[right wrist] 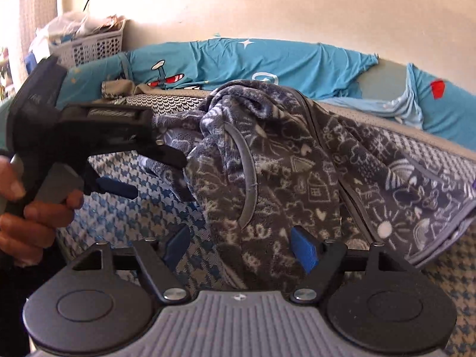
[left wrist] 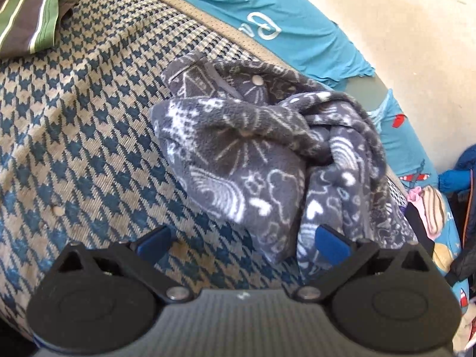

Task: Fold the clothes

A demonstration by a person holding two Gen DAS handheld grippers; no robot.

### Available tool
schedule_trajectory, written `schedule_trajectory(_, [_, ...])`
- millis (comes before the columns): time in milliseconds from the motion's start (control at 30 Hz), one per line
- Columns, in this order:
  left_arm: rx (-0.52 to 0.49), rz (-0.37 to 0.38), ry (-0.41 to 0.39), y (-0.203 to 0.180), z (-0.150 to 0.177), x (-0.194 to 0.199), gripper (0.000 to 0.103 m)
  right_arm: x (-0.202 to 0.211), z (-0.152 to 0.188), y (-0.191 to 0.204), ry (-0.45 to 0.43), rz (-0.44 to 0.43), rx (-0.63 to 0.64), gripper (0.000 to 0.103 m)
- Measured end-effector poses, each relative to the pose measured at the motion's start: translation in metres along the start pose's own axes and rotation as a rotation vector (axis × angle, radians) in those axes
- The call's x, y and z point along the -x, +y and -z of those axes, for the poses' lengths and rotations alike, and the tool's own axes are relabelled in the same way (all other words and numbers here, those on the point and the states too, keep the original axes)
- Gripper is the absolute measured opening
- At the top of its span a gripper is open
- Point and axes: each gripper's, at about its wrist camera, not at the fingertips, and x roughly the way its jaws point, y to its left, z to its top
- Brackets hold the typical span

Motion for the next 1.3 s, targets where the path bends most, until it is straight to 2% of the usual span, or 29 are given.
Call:
schedule_trajectory(167, [-0.015,-0.008,-0.021,-0.010,-0.007,-0.015,0.103,-0.014,0.003,0.005,0.018,0.075,0.049,0.074])
schedule_trajectory(333, [-0.031,-0.013,-0.028,-0.022,-0.013,-0.030,0.102,-0.025,0.002,-0.002,0.041,0.118,0.004,0.072])
schedule_trajectory(667, [-0.128,-0.041,-0.047,-0.040,-0.021,-0.039,0.064,-0.023,-0.006,-0.022,0.035,0.138,-0.122,0.031])
schedule_trajectory(833, [-0.123,-0.083,-0.081,-0.039,-0.029,-0.031,0.047,-0.018,-0.010,-0.033,0.000,0.132,-0.217,0.026])
schedule_trajectory(933, [-0.126,-0.122,-0.101,-0.037,-0.040,-0.029,0.047,-0.013,-0.013,-0.040,-0.033,0.154,-0.270,0.025])
schedule_trajectory(1100, [-0.130,-0.171,-0.123,-0.035,-0.059,-0.025,0.047,-0.007,-0.014,-0.054,-0.064,0.119,-0.373,0.025])
schedule_trajectory(1300, [-0.176,-0.242,-0.168,-0.044,-0.090,-0.026,0.047,-0.008,-0.013,-0.053,-0.048,0.050,-0.381,0.025])
